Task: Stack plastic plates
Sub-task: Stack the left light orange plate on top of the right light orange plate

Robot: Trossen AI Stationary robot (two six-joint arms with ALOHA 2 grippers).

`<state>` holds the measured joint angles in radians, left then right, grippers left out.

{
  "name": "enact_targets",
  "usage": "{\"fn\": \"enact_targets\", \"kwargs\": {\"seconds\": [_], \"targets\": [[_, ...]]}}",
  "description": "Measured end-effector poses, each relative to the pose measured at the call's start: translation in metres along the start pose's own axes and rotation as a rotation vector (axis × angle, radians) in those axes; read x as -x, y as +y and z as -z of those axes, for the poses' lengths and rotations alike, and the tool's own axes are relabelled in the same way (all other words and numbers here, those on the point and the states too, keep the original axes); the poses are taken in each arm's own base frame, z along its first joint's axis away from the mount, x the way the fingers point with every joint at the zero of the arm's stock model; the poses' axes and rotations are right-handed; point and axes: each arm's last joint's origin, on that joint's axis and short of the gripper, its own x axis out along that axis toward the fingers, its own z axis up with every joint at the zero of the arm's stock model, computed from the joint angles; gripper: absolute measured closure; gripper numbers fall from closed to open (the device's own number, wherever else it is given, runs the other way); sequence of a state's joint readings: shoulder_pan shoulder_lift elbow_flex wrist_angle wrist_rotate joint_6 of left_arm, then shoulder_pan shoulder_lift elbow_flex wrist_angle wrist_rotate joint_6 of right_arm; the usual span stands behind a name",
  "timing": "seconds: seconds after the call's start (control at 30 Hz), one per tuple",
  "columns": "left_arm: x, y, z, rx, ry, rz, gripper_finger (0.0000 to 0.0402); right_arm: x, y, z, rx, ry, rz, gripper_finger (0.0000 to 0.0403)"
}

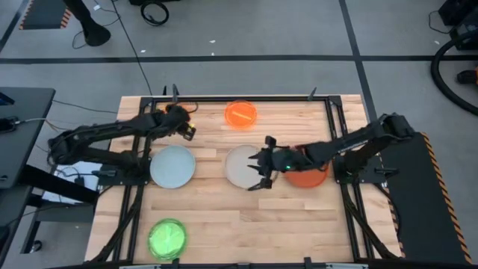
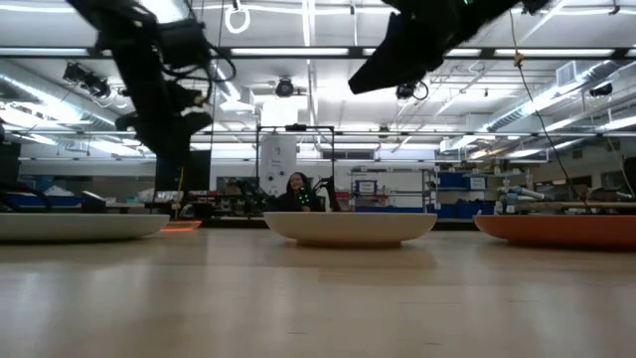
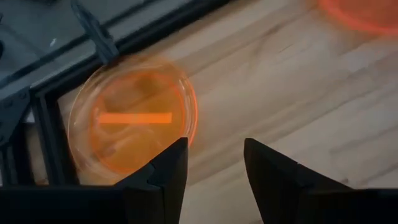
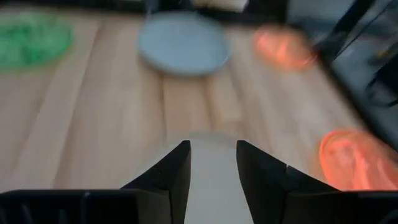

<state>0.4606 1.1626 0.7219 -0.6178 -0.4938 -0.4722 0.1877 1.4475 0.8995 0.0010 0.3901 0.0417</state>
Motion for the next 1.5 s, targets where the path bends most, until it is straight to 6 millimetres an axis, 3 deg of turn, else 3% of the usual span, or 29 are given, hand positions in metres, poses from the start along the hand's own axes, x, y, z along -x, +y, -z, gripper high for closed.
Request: {"fn": "enact_targets", "kwargs": {"seconds": [0.13,0.3,0.5,0.63,0.7,0.8,1.23,1.5], "targets": [[-0.015,-0.014,-0.016,0.009,0.059,-0.067,0.0239,0.007,-0.003,0.015,-0.020,-0.176,0.055,0.0259],[-0.046,-0.023,-0.025,0.033,0.097,-0.160,0.0235,0.022,-0.006,0.012,-0.055,-0.280,0.041,0.0255],[-0.077,-0.034,-0.028,-0.007,0.145,-0.184,0.0182,0.040,-0.005,0.012,-0.029,-0.320,0.013,0.0254],[-0.098,-0.037,-0.032,0.136,0.115,-0.163,0.0153,0.048,-0.006,0.008,-0.036,-0.349,0.004,0.0254],[-0.106,-0.032,-0.029,0.132,0.123,-0.239,0.0152,0.050,-0.005,0.007,-0.035,-0.357,0.000,0.0254],[-0.116,-0.026,-0.023,0.117,0.141,-0.336,0.0157,0.051,-0.005,0.008,-0.027,-0.346,-0.003,0.0254],[-0.141,-0.026,-0.015,0.204,0.116,-0.368,0.0192,0.050,-0.003,0.010,-0.001,-0.325,-0.006,0.0254],[-0.148,-0.029,-0.011,0.208,0.059,-0.402,0.0257,0.050,-0.003,0.011,0.011,-0.315,-0.002,0.0254]]}}
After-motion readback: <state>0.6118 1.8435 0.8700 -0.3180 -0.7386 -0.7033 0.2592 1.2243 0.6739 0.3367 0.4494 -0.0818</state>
